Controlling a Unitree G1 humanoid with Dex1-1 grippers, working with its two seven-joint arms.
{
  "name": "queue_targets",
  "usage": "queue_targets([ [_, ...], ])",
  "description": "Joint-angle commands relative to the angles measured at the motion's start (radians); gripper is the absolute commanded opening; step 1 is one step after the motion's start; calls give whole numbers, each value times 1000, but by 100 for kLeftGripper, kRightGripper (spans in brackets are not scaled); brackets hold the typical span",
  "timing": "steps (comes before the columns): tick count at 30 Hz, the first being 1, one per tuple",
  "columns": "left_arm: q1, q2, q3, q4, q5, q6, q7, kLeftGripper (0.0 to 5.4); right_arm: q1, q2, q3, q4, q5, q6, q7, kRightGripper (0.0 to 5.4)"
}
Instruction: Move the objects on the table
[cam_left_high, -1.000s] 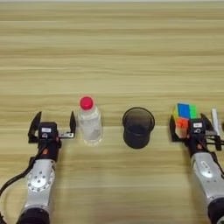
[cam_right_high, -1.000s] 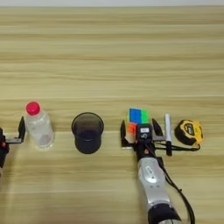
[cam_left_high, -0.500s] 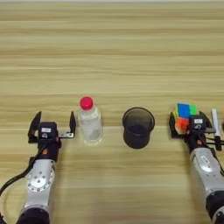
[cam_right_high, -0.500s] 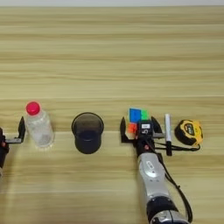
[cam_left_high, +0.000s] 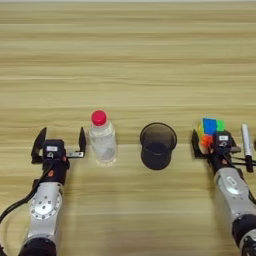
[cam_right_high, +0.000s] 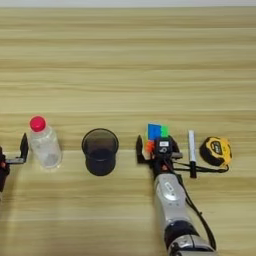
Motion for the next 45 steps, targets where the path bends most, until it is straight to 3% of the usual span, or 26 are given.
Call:
queue_targets([
  [1,2,6,0,-2,0,0,-3,540,-14,-1,-4,15,3,14,5,417],
  [9,1,6,1,-2,0,0,-3,540,-12,11,13,11,-4,10,29,338],
  [29,8,1,0,-6,2,-4,1,540,-29,55,64,12,-32,13,48,337],
  [35,11,0,1,-7,2,-5,2,540,-5,43,74,-50,-56,-11,15,425],
  [45,10,0,1,-6,1,-5,3,540,75,31,84,-280,-74,6,-10,539],
])
